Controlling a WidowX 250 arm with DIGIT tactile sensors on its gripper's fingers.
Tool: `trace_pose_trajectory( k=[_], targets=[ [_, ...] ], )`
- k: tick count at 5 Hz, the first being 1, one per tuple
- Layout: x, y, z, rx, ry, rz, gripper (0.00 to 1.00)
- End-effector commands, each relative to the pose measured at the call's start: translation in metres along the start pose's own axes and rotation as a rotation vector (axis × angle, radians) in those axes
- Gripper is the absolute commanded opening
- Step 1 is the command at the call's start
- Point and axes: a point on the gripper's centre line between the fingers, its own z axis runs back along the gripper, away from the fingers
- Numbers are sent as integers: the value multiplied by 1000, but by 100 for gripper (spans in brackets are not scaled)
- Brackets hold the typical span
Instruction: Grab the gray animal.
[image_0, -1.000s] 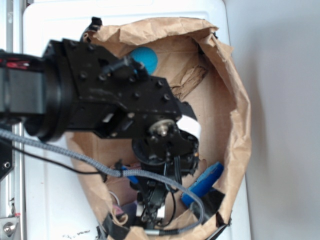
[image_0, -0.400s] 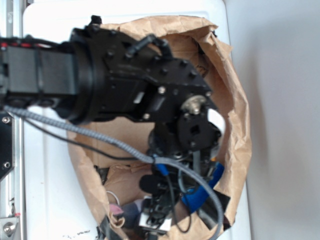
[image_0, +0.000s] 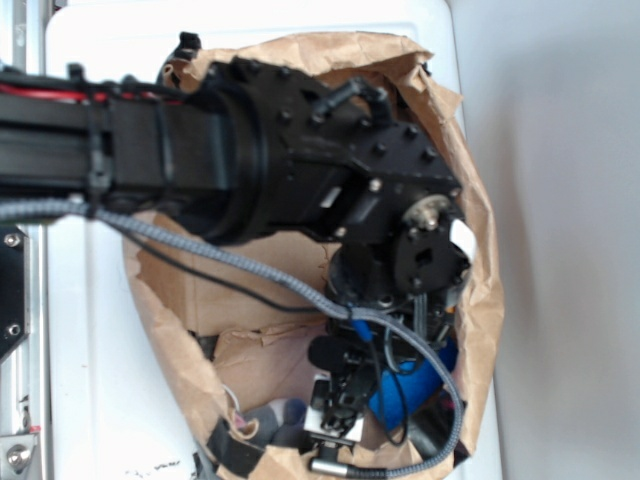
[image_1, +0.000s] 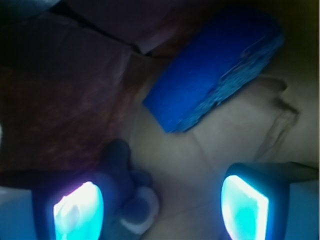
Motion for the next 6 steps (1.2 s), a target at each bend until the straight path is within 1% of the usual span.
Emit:
trace_pose_trajectory(
  k=[1, 2, 3, 4, 6],
  targets=[
    [-6, -22, -5, -47, 56, -158, 100],
    [-13, -23, 9, -73, 51, -176, 100],
    [-10, -18, 18, -82, 38, -165, 100],
    [-6, -18, 20, -88, 39, -168, 100],
    [-12, -31, 5, -66, 73, -209, 100]
  ],
)
